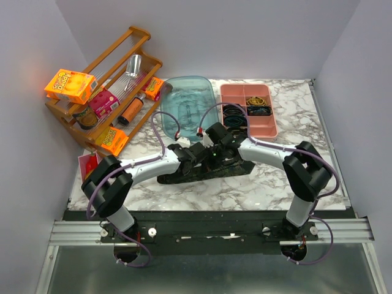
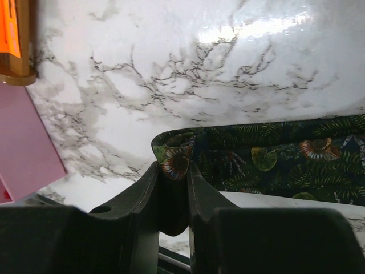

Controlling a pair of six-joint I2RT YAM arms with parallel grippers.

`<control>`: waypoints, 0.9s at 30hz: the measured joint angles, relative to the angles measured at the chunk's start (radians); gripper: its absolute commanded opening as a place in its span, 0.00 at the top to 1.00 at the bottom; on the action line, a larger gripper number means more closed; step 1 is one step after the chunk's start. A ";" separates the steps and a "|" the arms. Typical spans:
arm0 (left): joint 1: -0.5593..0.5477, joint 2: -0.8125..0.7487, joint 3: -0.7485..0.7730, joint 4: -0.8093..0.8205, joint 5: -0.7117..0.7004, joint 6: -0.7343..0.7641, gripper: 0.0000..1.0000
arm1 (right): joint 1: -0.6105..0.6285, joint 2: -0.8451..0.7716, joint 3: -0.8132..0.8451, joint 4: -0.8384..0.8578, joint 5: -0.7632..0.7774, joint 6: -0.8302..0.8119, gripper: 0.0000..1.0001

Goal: Roll the ties
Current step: Roll the tie at the center of the board.

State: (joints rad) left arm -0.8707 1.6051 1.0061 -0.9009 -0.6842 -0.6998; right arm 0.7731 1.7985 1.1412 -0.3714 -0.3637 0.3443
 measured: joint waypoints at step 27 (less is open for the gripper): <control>-0.055 0.160 0.061 -0.033 -0.022 0.057 0.82 | -0.106 -0.054 -0.129 0.040 -0.001 0.015 0.99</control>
State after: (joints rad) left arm -0.9257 1.7653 1.0676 -0.9337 -0.7059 -0.6430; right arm 0.6670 1.7443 1.0122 -0.3317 -0.3649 0.3592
